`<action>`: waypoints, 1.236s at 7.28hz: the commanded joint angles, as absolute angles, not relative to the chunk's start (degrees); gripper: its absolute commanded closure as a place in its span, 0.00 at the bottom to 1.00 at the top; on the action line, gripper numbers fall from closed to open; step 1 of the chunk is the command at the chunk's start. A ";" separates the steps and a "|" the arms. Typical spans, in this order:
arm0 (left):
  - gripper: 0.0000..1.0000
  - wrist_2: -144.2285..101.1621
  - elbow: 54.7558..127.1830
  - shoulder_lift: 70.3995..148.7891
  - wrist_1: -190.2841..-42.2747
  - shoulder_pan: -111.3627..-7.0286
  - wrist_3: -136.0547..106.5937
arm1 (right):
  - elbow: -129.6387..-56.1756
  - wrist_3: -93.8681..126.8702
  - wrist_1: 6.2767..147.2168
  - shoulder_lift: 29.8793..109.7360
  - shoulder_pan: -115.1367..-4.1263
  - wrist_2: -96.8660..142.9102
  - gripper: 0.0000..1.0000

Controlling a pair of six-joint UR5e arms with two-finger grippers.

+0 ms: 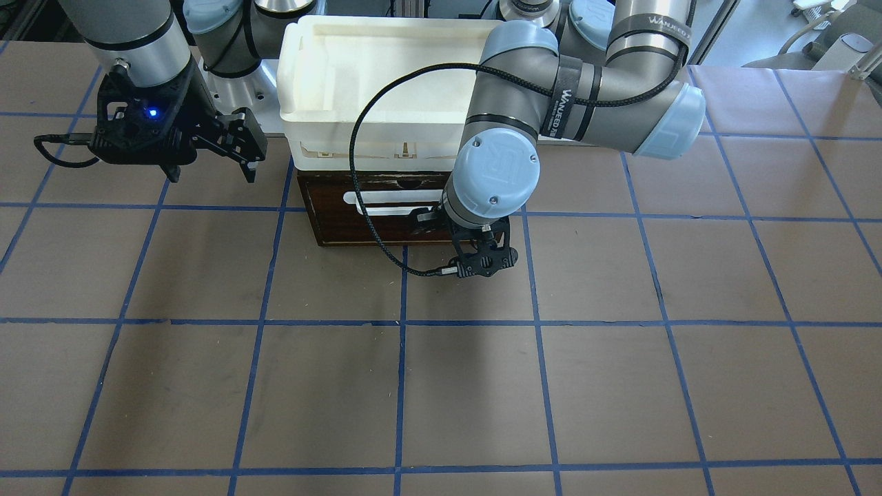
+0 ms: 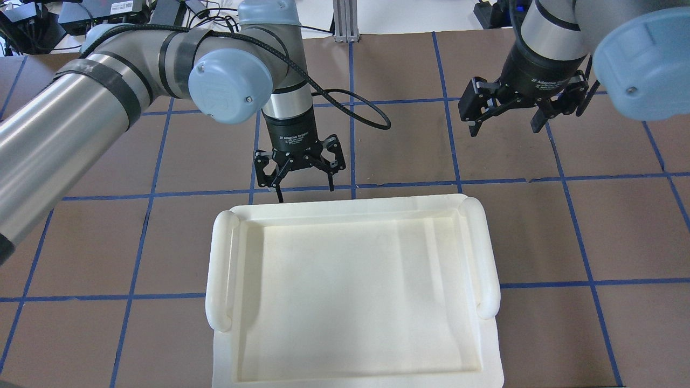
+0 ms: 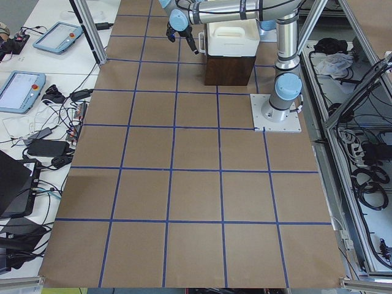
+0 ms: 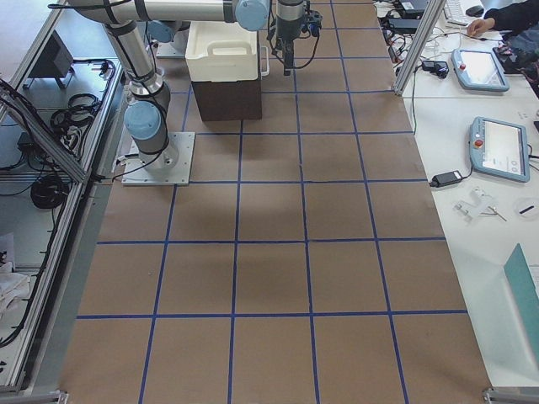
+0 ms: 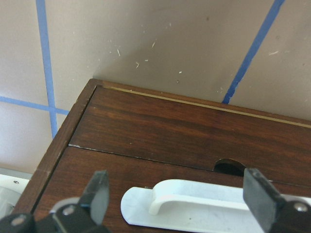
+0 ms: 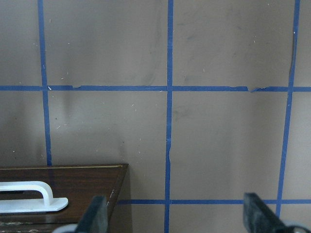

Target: Put scissors in drawer and close it

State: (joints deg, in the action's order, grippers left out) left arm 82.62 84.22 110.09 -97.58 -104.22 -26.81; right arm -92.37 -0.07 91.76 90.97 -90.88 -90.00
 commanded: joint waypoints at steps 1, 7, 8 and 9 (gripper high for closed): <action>0.00 84.55 81.83 107.59 -97.21 -101.27 -20.97 | -92.37 0.00 91.76 90.97 -90.88 -90.00 0.00; 0.00 89.91 82.79 93.18 -95.01 -96.77 -14.23 | -92.37 0.17 92.28 90.97 -90.79 -89.91 0.00; 0.00 90.00 83.14 92.47 -95.18 -96.42 -13.54 | -92.37 0.00 91.94 90.97 -90.79 -89.91 0.00; 0.00 89.91 84.01 92.20 -93.62 -96.24 -13.36 | -92.37 0.00 92.02 90.97 -90.79 -89.91 0.00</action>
